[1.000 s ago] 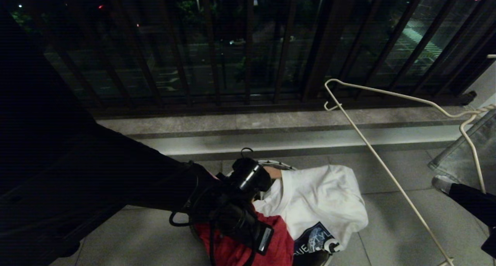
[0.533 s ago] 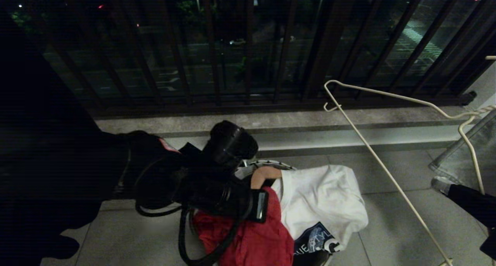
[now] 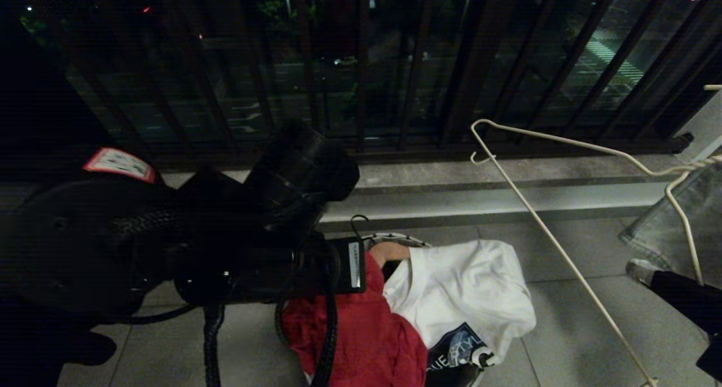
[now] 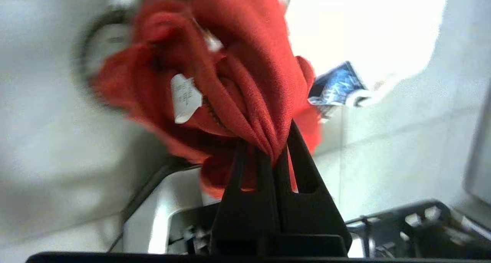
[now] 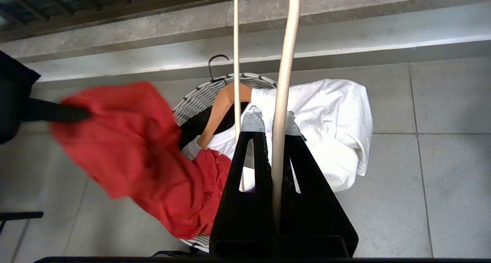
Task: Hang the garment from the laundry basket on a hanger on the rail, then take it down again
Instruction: Pick up clothes from the basket
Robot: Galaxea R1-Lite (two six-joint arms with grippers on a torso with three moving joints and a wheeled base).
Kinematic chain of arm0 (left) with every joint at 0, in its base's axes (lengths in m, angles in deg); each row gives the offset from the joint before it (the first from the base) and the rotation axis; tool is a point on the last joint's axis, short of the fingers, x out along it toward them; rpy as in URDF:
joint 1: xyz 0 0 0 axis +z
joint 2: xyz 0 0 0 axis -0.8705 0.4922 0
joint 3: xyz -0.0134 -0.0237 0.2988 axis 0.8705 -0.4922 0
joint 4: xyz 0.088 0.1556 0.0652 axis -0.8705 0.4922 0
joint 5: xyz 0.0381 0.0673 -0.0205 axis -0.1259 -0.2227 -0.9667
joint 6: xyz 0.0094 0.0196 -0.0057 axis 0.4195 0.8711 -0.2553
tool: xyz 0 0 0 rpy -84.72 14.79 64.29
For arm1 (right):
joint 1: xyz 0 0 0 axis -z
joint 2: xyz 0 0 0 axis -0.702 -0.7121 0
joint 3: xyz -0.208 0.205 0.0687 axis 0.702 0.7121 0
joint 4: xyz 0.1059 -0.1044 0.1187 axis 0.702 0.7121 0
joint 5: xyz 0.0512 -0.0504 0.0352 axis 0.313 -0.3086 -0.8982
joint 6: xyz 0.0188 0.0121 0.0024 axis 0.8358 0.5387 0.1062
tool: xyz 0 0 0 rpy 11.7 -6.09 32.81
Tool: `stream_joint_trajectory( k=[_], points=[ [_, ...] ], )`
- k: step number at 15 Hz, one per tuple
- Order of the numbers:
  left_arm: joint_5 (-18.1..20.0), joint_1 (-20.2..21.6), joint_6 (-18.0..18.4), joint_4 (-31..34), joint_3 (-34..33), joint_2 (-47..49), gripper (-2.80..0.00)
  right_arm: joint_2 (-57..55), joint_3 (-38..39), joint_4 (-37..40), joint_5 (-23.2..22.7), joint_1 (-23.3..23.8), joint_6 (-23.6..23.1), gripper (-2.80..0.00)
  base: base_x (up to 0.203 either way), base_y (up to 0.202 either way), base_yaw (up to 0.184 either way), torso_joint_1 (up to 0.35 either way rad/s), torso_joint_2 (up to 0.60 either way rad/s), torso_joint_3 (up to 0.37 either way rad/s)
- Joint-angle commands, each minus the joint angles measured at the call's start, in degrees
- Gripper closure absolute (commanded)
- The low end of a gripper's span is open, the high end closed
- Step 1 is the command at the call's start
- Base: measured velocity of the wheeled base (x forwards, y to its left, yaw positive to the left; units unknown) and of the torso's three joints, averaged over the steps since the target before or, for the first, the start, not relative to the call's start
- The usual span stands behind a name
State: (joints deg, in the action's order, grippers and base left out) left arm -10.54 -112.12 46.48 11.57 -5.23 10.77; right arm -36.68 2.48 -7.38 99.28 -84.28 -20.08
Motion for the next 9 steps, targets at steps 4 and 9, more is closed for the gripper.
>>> stream_joint_trajectory(
  k=[4, 9],
  points=[
    [-12.15, -1.04, -2.73, 4.88, 2.87, 3.08, 0.0, -0.01, 0.18, -0.13, 0.12, -0.07, 0.03, 0.0, 0.0, 0.0, 0.0, 0.0, 0.0, 0.0],
    [-22.68, -5.3, -8.87, 6.74, 5.01, 8.65, 0.0, 0.07, 0.22, -0.13, 0.12, -0.03, -0.06, 0.0, 0.0, 0.0, 0.0, 0.0, 0.0, 0.0]
  ],
)
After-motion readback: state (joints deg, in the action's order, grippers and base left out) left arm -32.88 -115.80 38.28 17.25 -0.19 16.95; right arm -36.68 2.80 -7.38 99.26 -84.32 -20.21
